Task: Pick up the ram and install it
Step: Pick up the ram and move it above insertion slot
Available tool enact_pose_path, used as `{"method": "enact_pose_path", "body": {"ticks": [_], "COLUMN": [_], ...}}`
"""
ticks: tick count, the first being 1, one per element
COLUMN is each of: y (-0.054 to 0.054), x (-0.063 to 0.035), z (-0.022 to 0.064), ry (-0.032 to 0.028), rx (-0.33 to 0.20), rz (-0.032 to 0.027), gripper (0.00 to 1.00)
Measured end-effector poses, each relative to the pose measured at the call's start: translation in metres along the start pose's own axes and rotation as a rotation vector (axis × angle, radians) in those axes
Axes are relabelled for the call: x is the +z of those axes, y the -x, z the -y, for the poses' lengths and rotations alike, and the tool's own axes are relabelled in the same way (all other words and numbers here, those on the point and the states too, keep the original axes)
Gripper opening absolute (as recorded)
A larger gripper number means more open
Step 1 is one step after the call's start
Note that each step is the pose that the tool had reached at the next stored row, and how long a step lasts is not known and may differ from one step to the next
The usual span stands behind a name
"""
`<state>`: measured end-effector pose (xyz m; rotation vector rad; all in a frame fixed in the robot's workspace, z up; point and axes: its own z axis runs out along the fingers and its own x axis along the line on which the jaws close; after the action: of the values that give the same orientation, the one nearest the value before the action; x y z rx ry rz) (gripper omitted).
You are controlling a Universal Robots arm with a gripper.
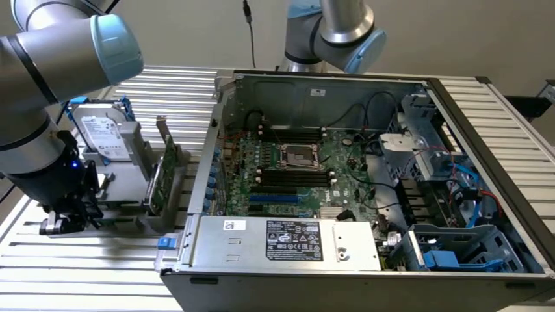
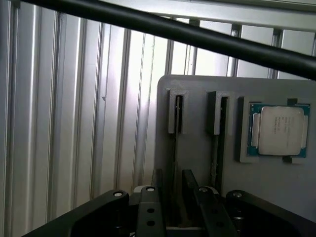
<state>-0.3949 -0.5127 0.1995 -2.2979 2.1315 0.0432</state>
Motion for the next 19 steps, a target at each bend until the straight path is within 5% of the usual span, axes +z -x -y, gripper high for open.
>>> {"method": "enact_pose_path", "body": {"ticks": [12, 19], "y": [-0.0001, -0.0001], "x": [0.0021, 0.0021], "z": [0.0001, 0.0], "ry": [-0.0006, -0.0006], "rx": [0.0, 0.001], "rz": [0.0063, 0.009], "gripper": [0.31, 0.15]}}
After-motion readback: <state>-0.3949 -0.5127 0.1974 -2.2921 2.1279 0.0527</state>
